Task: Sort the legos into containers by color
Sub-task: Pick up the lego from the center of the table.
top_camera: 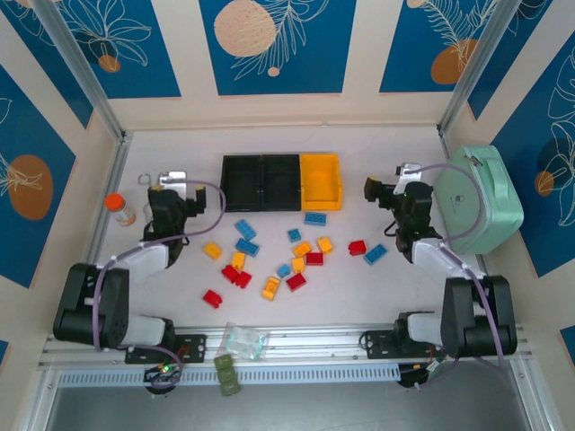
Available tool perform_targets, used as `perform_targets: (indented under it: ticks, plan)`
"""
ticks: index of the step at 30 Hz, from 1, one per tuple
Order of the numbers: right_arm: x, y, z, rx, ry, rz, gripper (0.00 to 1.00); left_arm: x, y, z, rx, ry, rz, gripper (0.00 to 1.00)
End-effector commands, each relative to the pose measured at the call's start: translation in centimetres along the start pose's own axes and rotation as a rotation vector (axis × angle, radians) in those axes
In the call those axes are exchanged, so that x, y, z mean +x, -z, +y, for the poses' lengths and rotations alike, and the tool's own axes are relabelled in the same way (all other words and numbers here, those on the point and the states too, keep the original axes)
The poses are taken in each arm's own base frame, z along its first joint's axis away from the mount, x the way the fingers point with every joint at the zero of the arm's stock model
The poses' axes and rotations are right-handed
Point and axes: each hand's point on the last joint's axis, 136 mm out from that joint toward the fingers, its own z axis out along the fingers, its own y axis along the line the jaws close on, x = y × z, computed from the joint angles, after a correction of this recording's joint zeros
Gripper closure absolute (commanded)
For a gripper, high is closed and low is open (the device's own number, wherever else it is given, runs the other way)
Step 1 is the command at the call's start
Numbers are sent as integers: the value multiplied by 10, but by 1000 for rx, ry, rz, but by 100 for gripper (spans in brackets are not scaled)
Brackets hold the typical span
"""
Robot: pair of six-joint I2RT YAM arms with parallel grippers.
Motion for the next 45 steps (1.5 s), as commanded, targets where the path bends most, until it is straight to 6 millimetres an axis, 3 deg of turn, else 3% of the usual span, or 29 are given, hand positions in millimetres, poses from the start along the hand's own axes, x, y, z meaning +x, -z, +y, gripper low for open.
perform_targets:
  ticks: [1, 4, 6, 7, 10, 14, 21, 27, 32, 37, 43, 45]
  plan:
    - [-6, 16, 12, -54, -132, 76, 1, -5, 13, 6, -11, 119, 94, 1]
    - [-9, 34, 17, -81, -343, 178, 1, -11, 27, -5, 69, 369, 120, 1]
    - [6, 47, -2, 44, -589, 266, 1, -14, 35, -23, 193, 498, 99, 1]
    - [8, 51, 1, -7, -629, 293, 1, -15, 39, -31, 251, 546, 91, 1]
    - [11, 61, 14, -119, -656, 376, 12, -12, 49, -55, 398, 625, 149, 1]
    - [37, 80, 23, -58, -599, 541, 20, 10, 66, -85, 520, 637, 354, 18]
    - [87, 101, 60, -53, -446, 796, 34, 50, 111, -104, 558, 581, 551, 27]
    - [123, 95, 107, -131, -183, 951, 38, 77, 150, -124, 625, 519, 675, 30]
    - [143, 83, 132, -149, -19, 1022, 37, 93, 172, -144, 680, 485, 736, 29]
    - [159, 68, 144, -137, 65, 1071, 36, 106, 176, -153, 683, 496, 747, 28]
    - [186, 58, 151, -120, 120, 1149, 37, 108, 174, -154, 671, 485, 751, 28]
    - [194, 56, 150, -108, 131, 1170, 42, 108, 173, -154, 664, 483, 748, 28]
